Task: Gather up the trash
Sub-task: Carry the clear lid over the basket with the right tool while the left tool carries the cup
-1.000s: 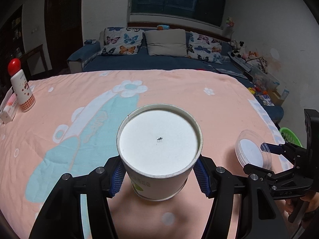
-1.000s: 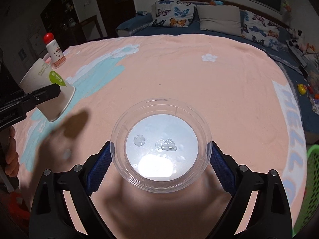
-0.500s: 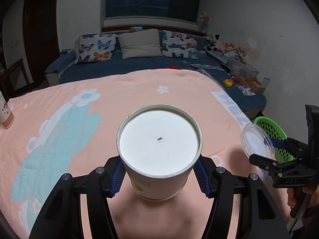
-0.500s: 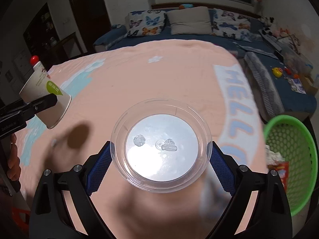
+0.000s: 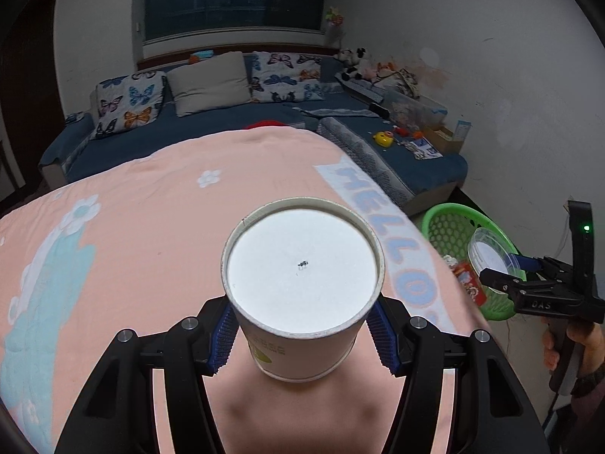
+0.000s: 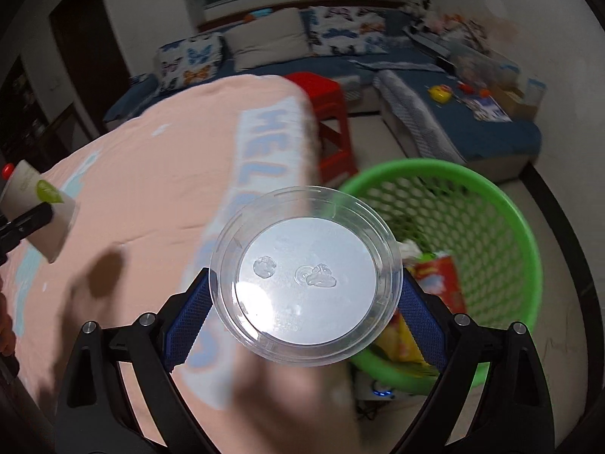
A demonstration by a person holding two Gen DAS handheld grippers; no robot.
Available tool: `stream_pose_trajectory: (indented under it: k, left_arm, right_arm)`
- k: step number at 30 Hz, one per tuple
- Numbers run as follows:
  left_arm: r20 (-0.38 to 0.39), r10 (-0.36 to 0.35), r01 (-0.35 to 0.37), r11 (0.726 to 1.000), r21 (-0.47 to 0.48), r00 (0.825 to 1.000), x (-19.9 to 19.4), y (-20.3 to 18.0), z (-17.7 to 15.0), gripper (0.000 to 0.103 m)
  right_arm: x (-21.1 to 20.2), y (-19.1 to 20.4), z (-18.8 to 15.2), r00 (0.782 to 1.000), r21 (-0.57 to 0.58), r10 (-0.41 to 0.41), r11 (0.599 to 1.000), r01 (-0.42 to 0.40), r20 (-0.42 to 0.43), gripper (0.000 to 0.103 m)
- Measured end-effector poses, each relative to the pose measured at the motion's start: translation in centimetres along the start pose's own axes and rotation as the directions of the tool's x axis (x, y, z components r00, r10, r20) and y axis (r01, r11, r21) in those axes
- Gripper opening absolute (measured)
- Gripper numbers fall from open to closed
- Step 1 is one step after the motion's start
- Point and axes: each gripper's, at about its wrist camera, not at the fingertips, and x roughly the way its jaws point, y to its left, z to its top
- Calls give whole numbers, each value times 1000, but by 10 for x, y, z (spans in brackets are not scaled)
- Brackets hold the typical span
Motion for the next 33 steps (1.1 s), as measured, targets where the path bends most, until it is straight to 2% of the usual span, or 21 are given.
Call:
stream_pose_trajectory:
  k: [6, 9, 20, 33]
  left_arm:
    - [-16, -26, 27, 999, 40, 1000, 13, -24, 5, 58]
    - [-25, -26, 27, 998, 50, 999, 20, -30, 8, 59]
    - [-54, -43, 46, 997, 69, 998, 40, -50, 18, 59]
    - [-69, -111, 119, 985, 126, 991, 64, -102, 47, 59]
  right_arm:
    - [7, -54, -12, 999, 123, -19, 992, 23, -31, 92]
    - [9, -59, -13, 998, 124, -37, 991, 42, -43, 92]
    - [28, -85, -17, 997, 192, -18, 981, 32, -75, 93]
    - [16, -90, -21, 999, 191, -4, 981, 13, -49, 94]
